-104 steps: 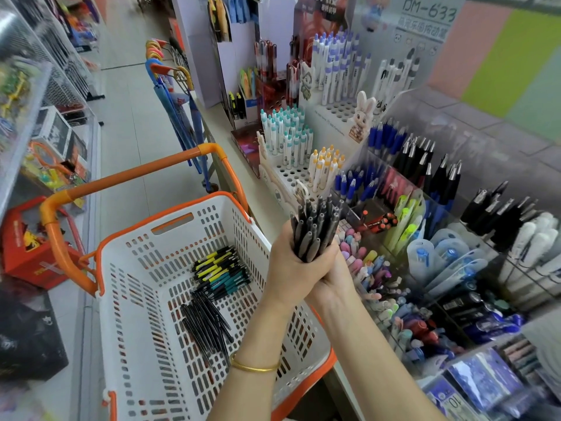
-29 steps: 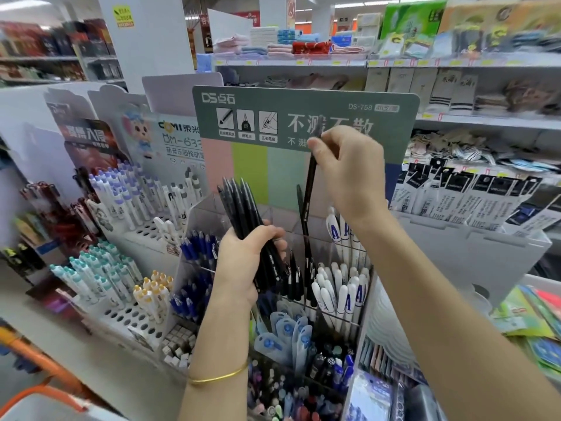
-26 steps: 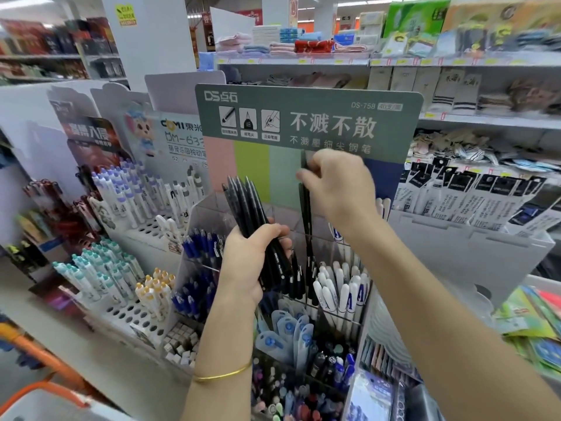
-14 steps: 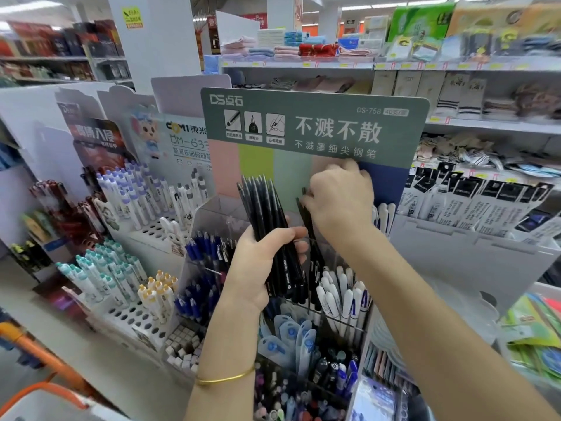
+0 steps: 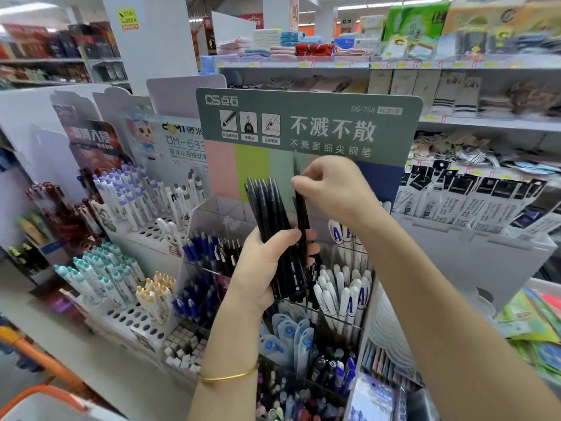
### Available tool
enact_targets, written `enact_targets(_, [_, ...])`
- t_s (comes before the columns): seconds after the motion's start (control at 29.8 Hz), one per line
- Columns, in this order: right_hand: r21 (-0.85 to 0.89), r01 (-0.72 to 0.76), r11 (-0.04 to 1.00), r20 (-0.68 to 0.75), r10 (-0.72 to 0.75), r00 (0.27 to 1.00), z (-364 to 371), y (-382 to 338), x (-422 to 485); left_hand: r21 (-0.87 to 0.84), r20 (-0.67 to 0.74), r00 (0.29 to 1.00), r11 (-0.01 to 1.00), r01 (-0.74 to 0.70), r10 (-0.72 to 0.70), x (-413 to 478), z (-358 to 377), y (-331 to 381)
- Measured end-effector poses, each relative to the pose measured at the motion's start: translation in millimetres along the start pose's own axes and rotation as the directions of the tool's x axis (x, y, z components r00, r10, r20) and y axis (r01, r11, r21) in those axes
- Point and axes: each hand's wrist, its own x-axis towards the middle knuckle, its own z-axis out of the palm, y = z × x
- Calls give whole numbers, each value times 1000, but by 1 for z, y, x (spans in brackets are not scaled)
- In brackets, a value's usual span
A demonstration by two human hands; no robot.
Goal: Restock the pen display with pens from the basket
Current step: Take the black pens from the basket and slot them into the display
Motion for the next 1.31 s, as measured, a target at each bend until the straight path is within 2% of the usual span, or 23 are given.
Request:
enact_targets(0.07, [52, -16, 999, -151, 23, 988, -3, 2, 2, -7, -45, 999, 1000, 13, -13, 1, -1, -1])
enact_targets(0.17, [145, -25, 989, -297, 67, 952, -6, 1, 0, -15, -100, 995, 1000, 22, -23, 3, -2, 2])
enact_targets(0.3, [161, 51, 986, -476, 32, 879, -7, -3, -2, -47, -161, 986, 999, 26, -33, 5, -5, 1])
enact_targets(0.37, [84, 91, 992, -524, -34, 851, -6, -2, -1, -68, -174, 984, 997, 30, -42, 5, -8, 0])
enact_targets(0.44, [-67, 54, 996, -459, -79, 885, -2, 2, 1, -96, -161, 986, 995, 30, -45, 5, -10, 0])
enact_targets(0.5, [-244, -22, 969, -319, -58, 946, 5, 7, 0, -124, -121, 992, 992, 30, -45, 4, -9, 2])
enact_targets(0.64, [-583, -61, 810, -122, -14, 992, 17, 7, -8, -161, -38, 999, 986, 31, -38, 1, -7, 5])
enact_targets(0.74, [-716, -26, 697, -26, 10, 1000, 21, 6, -9, -183, 3, 999, 982, 36, -36, 0, -6, 6])
enact_targets(0.81, [-740, -3, 672, 0, 4, 1000, 20, 4, -9, -196, 37, 999, 980, 42, -36, -1, -5, 6])
enact_targets(0.87, [-713, 11, 701, -34, -49, 998, 16, 2, -9, -200, 69, 997, 979, 41, -28, -1, -5, 6])
enact_targets(0.91, [-661, 26, 750, -58, -86, 995, 13, 0, -9, -196, 79, 997, 980, 31, -16, -2, -4, 5])
enact_targets(0.97, [-434, 87, 897, -41, -116, 992, 7, -7, -12, -176, 113, 993, 984, 7, 13, -1, -4, 4])
enact_targets(1.04, [-153, 84, 985, 57, -76, 996, 1, -17, -17, -141, 146, 989, 990, -16, 37, -1, -3, 4])
enact_targets(1.14, [-21, 34, 999, 198, -29, 980, -2, -22, -19, -101, 151, 987, 994, -36, 51, -2, -2, 5])
enact_targets(1.31, [159, -50, 986, 301, 0, 954, -3, -14, -16, -67, 156, 986, 997, -45, 55, -5, -1, 6])
